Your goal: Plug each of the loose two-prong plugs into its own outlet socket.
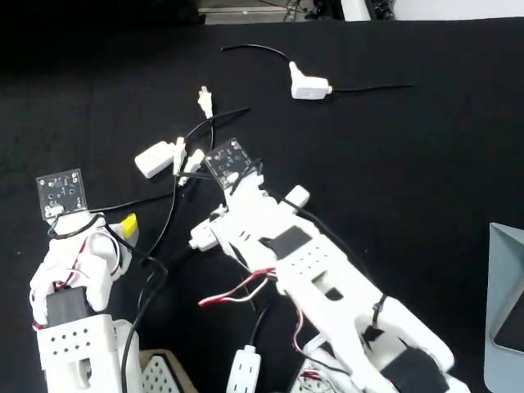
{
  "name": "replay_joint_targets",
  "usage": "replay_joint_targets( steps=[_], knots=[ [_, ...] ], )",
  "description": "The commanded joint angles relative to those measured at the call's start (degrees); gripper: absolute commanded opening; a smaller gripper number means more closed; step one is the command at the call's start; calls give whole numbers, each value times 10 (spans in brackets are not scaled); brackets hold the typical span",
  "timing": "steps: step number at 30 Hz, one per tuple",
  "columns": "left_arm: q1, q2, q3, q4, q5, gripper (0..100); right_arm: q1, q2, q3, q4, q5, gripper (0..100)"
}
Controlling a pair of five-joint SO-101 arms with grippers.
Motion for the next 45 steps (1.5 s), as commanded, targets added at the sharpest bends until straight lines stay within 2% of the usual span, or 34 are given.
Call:
replay_joint_targets(
  steps=[1,8,17,24,28,35,45],
  knots=[
    [-9,-7,-4,2,3,277,-4,18,-39,-13,4,12],
    [-9,-6,-4,2,3,277,29,22,-44,-13,28,12],
    [-9,-7,-1,2,3,277,28,24,-39,-13,30,12],
    [-10,-7,1,2,2,277,27,111,-67,-12,33,12],
    [-10,-7,2,2,2,277,22,131,-73,-9,62,11],
    [-10,-7,2,2,2,277,22,76,-96,89,64,11],
    [-10,-7,2,2,2,277,22,142,-74,20,66,11]
  ],
)
